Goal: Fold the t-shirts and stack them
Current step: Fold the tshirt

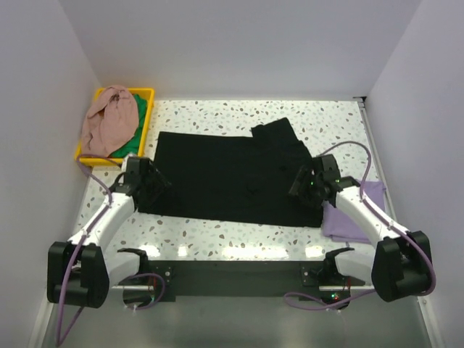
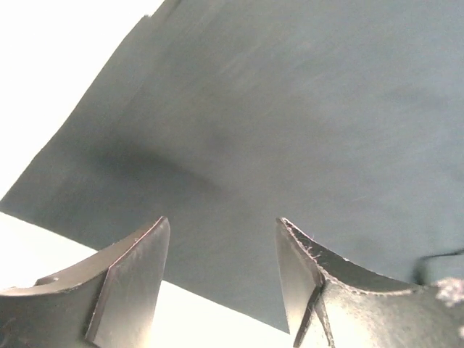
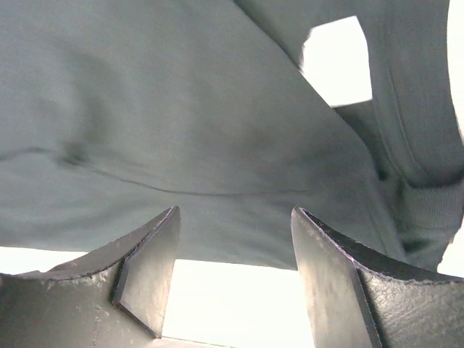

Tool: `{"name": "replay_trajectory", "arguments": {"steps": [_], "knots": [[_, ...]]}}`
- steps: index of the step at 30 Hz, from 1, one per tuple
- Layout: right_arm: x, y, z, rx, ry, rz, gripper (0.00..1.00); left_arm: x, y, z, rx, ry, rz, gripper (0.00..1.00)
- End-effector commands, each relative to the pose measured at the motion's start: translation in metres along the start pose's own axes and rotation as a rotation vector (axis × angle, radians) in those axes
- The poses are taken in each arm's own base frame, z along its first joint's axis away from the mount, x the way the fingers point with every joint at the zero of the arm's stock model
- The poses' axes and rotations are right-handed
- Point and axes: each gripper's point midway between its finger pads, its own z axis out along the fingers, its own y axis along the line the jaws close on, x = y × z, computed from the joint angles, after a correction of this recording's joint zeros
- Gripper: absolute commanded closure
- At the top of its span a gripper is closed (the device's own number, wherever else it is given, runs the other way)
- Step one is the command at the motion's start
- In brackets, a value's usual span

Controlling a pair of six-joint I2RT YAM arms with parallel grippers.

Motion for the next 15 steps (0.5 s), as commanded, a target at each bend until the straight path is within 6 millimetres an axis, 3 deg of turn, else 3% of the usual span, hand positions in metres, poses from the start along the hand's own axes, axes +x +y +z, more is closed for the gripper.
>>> {"name": "replay_trajectory", "arguments": {"steps": [1,2,3,4,5,6,7,8,9,10,11,12,13,14,15], "knots": [[-0.077,0.054,-0.034,-0.091,-0.195,-0.102,0.34,-0.078,-0.061,-0.023,0.112,-0.196,0.088,0.35],[-0.106,0.072,-0.047,-0.118,-0.275,-0.154,0.34,-0.103,-0.083,-0.034,0.147,-0.255,0.086,0.34],[-0.126,0.083,-0.049,-0.133,-0.323,-0.17,0.33,-0.115,-0.094,-0.034,0.156,-0.283,0.096,0.34],[-0.138,0.087,-0.038,-0.121,-0.32,-0.185,0.33,-0.124,-0.1,-0.021,0.136,-0.293,0.144,0.35],[-0.164,0.102,-0.043,-0.154,-0.363,-0.208,0.33,-0.146,-0.119,-0.026,0.157,-0.34,0.161,0.37],[-0.179,0.111,-0.041,-0.175,-0.383,-0.213,0.33,-0.156,-0.122,-0.021,0.131,-0.359,0.176,0.37],[-0.186,0.108,-0.016,-0.148,-0.343,-0.221,0.34,-0.157,-0.12,0.002,0.082,-0.333,0.225,0.37],[-0.21,0.12,-0.02,-0.171,-0.38,-0.221,0.34,-0.175,-0.138,0.001,0.097,-0.364,0.248,0.41],[-0.22,0.127,-0.016,-0.191,-0.392,-0.226,0.34,-0.183,-0.138,0.01,0.057,-0.373,0.275,0.42],[-0.224,0.123,0.011,-0.169,-0.352,-0.23,0.34,-0.179,-0.132,0.034,-0.003,-0.331,0.301,0.42],[-0.242,0.136,0.008,-0.195,-0.384,-0.238,0.34,-0.193,-0.146,0.036,0.008,-0.353,0.312,0.44],[-0.246,0.142,0.015,-0.211,-0.376,-0.25,0.34,-0.198,-0.148,0.044,-0.012,-0.354,0.321,0.45],[-0.253,0.146,0.021,-0.215,-0.379,-0.266,0.34,-0.193,-0.142,0.066,-0.053,-0.314,0.344,0.47],[-0.262,0.151,0.033,-0.216,-0.375,-0.273,0.34,-0.203,-0.151,0.068,-0.051,-0.336,0.341,0.48],[-0.265,0.154,0.038,-0.22,-0.37,-0.291,0.34,-0.2,-0.146,0.086,-0.085,-0.319,0.343,0.48]]}}
